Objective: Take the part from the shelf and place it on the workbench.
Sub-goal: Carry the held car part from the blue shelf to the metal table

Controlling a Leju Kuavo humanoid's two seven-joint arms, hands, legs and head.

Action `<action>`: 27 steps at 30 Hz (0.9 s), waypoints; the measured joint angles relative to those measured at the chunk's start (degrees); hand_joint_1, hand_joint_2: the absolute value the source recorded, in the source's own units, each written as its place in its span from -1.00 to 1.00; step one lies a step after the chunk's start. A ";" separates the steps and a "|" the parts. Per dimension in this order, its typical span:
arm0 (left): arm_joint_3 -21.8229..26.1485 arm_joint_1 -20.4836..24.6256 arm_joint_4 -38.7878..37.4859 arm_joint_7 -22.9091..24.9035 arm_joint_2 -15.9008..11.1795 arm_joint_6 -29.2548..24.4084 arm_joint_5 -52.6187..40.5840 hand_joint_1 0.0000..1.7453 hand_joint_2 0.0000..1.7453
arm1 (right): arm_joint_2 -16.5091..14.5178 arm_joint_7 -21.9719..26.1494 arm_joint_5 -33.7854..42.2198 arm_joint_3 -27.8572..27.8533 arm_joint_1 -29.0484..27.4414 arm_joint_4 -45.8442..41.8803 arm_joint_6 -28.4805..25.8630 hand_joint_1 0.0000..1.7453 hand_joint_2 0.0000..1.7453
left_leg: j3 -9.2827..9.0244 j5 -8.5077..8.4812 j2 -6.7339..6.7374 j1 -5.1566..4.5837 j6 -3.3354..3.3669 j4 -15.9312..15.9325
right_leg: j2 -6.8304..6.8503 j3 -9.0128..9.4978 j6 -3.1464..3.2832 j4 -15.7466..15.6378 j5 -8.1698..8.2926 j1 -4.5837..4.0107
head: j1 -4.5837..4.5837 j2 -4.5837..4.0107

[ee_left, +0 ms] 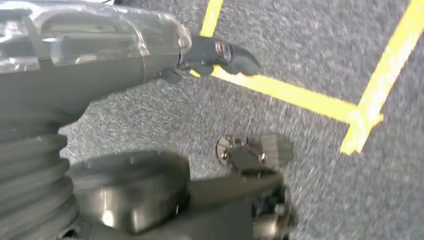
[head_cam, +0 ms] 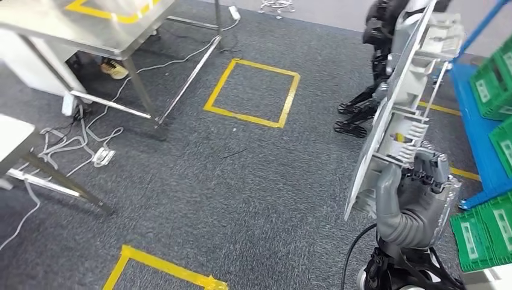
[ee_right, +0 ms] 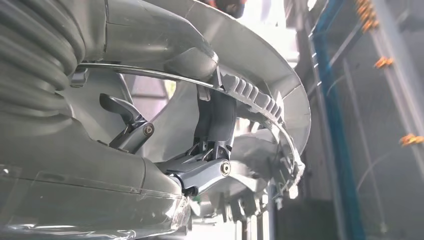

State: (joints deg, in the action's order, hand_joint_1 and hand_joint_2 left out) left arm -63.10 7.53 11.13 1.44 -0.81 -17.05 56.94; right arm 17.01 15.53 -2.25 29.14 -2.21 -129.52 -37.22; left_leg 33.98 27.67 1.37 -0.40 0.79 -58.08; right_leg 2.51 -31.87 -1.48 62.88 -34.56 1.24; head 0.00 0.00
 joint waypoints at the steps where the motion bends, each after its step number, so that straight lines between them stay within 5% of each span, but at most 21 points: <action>1: 0.00 0.06 0.01 -0.35 -0.16 -0.06 0.13 -1.00 1.00 | -0.05 0.15 0.10 0.09 0.35 0.08 0.05 1.00 1.00 | -0.01 -0.03 -0.73 -0.07 0.23 -0.01 | -1.29 -1.87 0.06 3.99 -1.86 -0.02 | 0.30 0.00; 3: 0.00 0.03 0.02 -1.96 -0.37 0.02 0.52 -1.00 1.00 | -0.13 0.25 0.36 0.32 1.20 0.37 0.34 1.00 1.00 | -0.06 -0.07 -2.22 -0.28 0.45 -0.03 | -2.12 -5.31 0.26 10.63 -3.85 -0.21 | 0.74 0.00; 4: 0.00 -0.01 0.02 -3.08 -0.43 0.06 0.78 -1.00 1.00 | -0.17 0.25 0.50 0.46 1.67 0.55 0.58 1.00 1.00 | -0.13 -0.08 -2.99 -0.37 0.48 -0.04 | -2.27 -5.89 0.48 11.27 -3.18 -0.32 | 0.84 0.00; 6: 0.00 -0.05 0.03 -4.69 -0.43 0.04 1.27 -1.00 1.00 | -0.31 0.25 0.68 0.75 2.75 0.95 1.15 1.00 1.00 | -0.37 -0.08 -4.46 -0.45 0.48 -0.07 | -3.15 -4.26 1.15 6.21 1.16 -0.53 | 0.96 0.00; 8: 0.00 -0.02 0.05 -4.95 -0.27 -0.05 1.65 -1.00 1.00 | -0.48 0.28 0.83 0.99 3.80 1.31 1.62 1.00 1.00 | -0.35 -0.08 -5.64 -0.49 0.36 -0.17 | -5.47 -1.50 1.81 -0.94 4.93 -0.62 | 0.98 0.00; 11: 0.00 -0.12 0.08 -4.30 -0.09 -0.09 1.86 -1.00 1.00 | -0.64 0.47 0.87 1.26 4.61 1.73 1.86 1.00 1.00 | 0.45 -0.39 -7.04 -0.24 -0.37 -0.26 | -6.16 -0.23 2.11 -4.59 5.48 -0.73 | 0.99 0.00; 12: 0.00 -0.21 0.07 -4.06 -0.14 -0.09 1.90 -1.00 1.00 | -0.68 0.56 0.88 1.36 4.74 1.88 1.87 1.00 1.00 | 0.66 -0.36 -6.87 -0.20 -0.67 -0.28 | -5.57 -0.13 2.25 -4.93 5.52 -0.67 | 1.01 0.00; 14: 0.01 -0.26 0.05 -3.39 -0.23 -0.17 2.11 -1.00 1.00 | -0.84 0.82 0.94 1.51 4.85 2.11 1.80 1.00 1.00 | 1.55 1.05 -4.03 -0.41 -1.28 -1.96 | -4.30 0.14 2.63 -5.58 5.84 -0.47 | 0.61 0.00; 16: 0.02 -0.16 0.04 -2.44 -0.29 -0.46 2.56 -1.00 1.00 | -1.01 1.23 1.27 1.60 4.87 2.28 1.67 1.00 1.00 | 4.38 4.41 -1.09 -0.23 -1.94 -7.83 | -2.88 0.33 2.87 -5.86 5.91 -0.40 | -0.11 0.00; 18: 0.02 -0.21 0.04 -1.79 -0.31 -0.69 2.94 -1.00 1.00 | -1.07 1.65 2.03 1.64 4.77 2.50 1.59 1.00 1.00 | 7.74 6.88 -1.04 0.42 -2.56 -14.47 | -1.38 0.37 2.84 -5.84 5.77 -0.37 | -0.56 0.00; 19: 0.02 -0.28 0.04 -1.64 -0.31 -0.72 3.04 -1.00 1.00 | -1.07 1.85 2.45 1.66 4.63 2.63 1.62 1.00 1.00 | 8.37 6.71 -1.11 0.69 -2.82 -15.61 | -0.65 0.43 2.74 -5.82 5.66 -0.33 | -0.65 0.00; 21: 0.02 -0.37 0.04 -1.67 -0.31 -0.74 3.08 -1.00 1.00 | -1.09 2.09 3.08 1.69 4.24 2.87 1.75 1.00 1.00 | 6.07 3.36 -0.47 1.02 -3.14 -11.15 | 0.60 0.76 2.37 -5.75 5.33 -0.22 | -0.75 0.00; 23: 0.02 -0.33 0.04 -1.99 -0.30 -0.78 3.08 -1.00 1.00 | -1.12 2.16 3.46 1.73 3.99 3.02 1.91 1.00 1.00 | 2.08 0.34 2.24 0.72 -3.05 -3.67 | 1.58 1.20 1.79 -5.59 4.87 -0.30 | -0.96 0.00; 25: 0.02 -0.26 0.06 -2.32 -0.25 -0.78 3.08 -1.00 1.00 | -1.14 2.23 3.68 1.79 3.84 3.14 2.08 1.00 1.00 | 0.52 -0.10 3.82 0.20 -2.39 -0.57 | 2.51 1.47 1.21 -5.46 4.53 -0.57 | -0.98 0.00; 27: 0.02 -0.26 0.06 -2.49 -0.17 -0.78 3.09 -1.00 1.00 | -1.18 2.29 3.96 1.90 3.73 3.25 2.31 1.00 1.00 | 0.66 -0.08 2.56 0.05 -1.46 -0.48 | 3.65 1.75 0.66 -5.50 4.21 -0.56 | -0.80 0.00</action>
State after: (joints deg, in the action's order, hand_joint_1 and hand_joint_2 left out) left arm -63.08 7.26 11.19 -1.06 -0.98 -17.84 60.03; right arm 15.84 17.82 1.71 31.04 1.52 -126.27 -34.91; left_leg 34.64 27.59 3.93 -0.35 -0.67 -58.57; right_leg 6.16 -30.12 -0.82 57.38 -30.35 0.68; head -0.80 0.00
